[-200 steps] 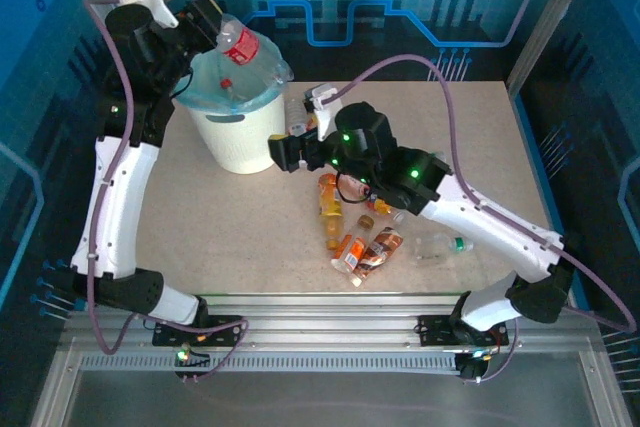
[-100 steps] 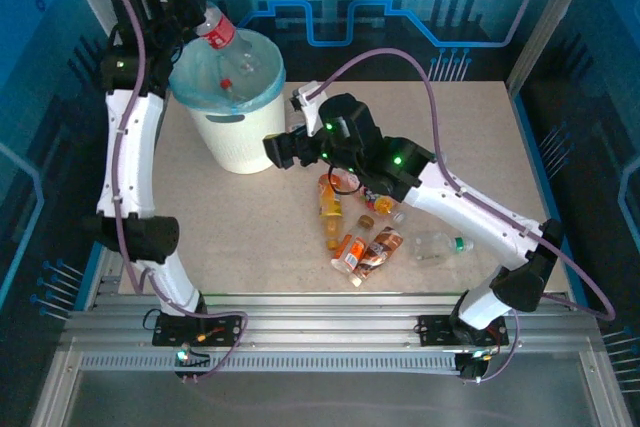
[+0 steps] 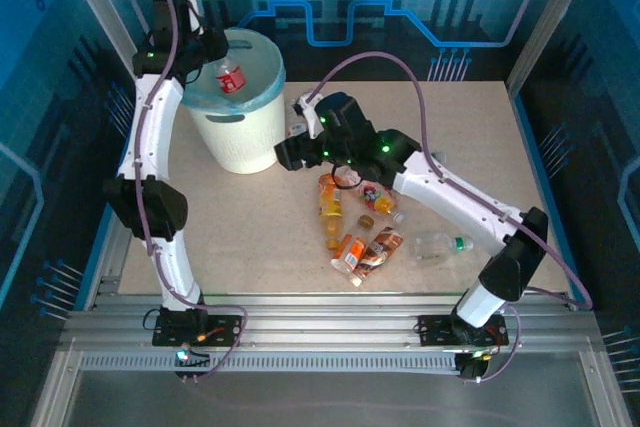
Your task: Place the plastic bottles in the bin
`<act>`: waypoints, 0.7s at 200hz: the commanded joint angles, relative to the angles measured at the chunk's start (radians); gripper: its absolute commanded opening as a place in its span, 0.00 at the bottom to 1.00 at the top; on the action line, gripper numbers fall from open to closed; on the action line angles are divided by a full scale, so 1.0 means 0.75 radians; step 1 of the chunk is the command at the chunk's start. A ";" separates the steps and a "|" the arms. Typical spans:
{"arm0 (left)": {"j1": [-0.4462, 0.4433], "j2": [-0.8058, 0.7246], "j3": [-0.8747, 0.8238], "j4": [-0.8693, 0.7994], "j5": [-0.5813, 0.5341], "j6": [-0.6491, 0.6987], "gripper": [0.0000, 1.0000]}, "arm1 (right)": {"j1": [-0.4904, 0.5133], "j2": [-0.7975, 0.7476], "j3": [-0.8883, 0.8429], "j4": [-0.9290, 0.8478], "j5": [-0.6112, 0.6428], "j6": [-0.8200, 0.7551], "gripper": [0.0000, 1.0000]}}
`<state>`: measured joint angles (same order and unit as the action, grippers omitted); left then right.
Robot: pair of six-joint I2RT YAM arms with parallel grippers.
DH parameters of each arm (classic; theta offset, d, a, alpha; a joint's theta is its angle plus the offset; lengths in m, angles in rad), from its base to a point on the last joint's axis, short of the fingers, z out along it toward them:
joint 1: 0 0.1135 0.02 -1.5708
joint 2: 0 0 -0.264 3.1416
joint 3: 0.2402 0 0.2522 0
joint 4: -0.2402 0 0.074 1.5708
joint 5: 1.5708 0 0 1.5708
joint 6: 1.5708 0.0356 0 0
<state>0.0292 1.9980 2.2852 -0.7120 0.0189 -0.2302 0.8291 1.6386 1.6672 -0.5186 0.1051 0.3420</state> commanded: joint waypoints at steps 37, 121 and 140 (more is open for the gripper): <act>0.015 0.080 -0.077 0.004 0.099 0.066 0.14 | -0.063 0.090 0.055 -0.089 -0.171 0.079 0.82; 0.017 0.070 -0.015 -0.038 0.132 0.055 0.53 | -0.065 0.103 0.084 -0.125 -0.233 0.125 0.79; 0.016 0.058 0.007 -0.047 0.151 0.044 0.54 | -0.063 0.089 0.079 -0.129 -0.234 0.131 0.79</act>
<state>0.0303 2.0644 2.2383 -0.7261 0.0925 -0.2024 0.7856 1.7214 1.7130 -0.5915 -0.0471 0.4194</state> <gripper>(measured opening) 0.538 0.790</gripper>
